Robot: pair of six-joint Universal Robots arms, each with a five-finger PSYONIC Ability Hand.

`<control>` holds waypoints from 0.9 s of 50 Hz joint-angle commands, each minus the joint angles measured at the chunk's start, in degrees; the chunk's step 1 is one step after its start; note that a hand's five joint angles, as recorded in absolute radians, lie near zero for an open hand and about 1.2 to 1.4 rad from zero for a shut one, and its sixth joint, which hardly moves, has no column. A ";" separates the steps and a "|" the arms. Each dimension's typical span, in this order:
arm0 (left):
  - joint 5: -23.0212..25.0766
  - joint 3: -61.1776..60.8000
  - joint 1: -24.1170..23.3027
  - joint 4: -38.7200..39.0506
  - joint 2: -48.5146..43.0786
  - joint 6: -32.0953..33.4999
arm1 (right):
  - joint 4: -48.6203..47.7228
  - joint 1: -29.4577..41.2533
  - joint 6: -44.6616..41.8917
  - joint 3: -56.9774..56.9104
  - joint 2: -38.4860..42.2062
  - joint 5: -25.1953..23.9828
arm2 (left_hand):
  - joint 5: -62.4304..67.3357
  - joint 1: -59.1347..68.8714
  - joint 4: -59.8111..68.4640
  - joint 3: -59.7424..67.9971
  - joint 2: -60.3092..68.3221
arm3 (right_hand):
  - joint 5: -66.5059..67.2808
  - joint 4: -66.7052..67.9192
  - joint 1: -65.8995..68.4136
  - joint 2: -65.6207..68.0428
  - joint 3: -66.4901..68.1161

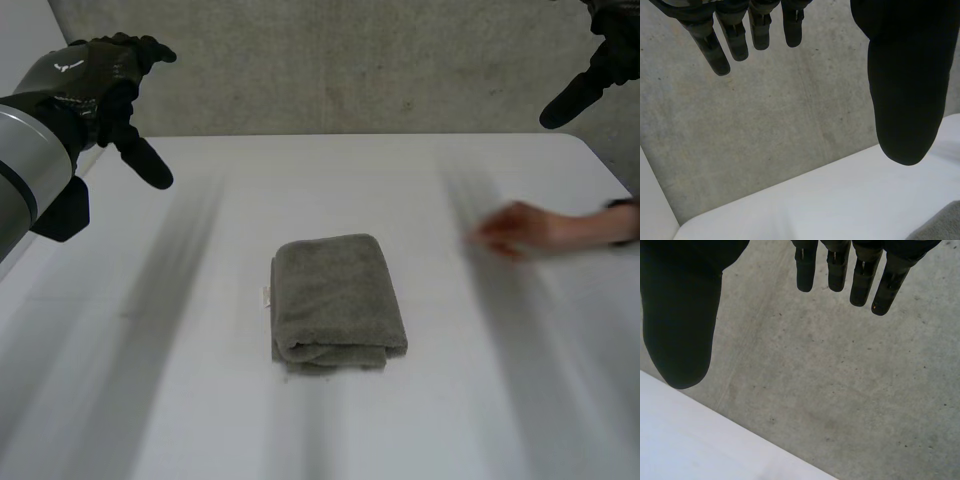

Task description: Fold the towel.

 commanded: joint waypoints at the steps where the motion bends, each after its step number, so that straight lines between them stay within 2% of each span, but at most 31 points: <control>1: 0.19 -1.51 -0.31 0.58 0.32 -0.09 | 0.02 0.33 -0.48 0.01 0.73 -0.08 | -1.53 0.03 0.37 0.50 0.51 | -3.61 -3.34 -2.23 -3.52 -2.41; 13: 0.28 -2.39 -0.23 2.60 0.32 0.00 | -0.33 1.73 -0.66 0.80 5.03 0.18 | -1.53 0.03 0.37 0.50 0.51 | -3.61 -3.34 -2.23 -3.52 -2.41; 22: 0.19 -4.24 0.13 6.37 0.32 0.08 | -4.02 5.42 -2.85 3.00 5.13 3.52 | -1.53 0.03 0.37 0.50 0.51 | -3.61 -3.34 -2.23 -3.52 -2.41; 32: 0.36 -4.77 0.13 7.17 1.72 0.08 | -4.64 9.02 -6.02 4.06 4.86 3.52 | -1.53 0.03 0.37 0.50 0.51 | -3.61 -3.34 -2.23 -3.52 -2.41; 45: 0.36 -6.70 0.21 10.42 1.72 0.17 | -4.64 9.55 -6.20 4.14 4.69 3.43 | -1.36 0.20 0.54 0.67 0.68 | -3.61 -3.34 -2.23 -3.52 -2.41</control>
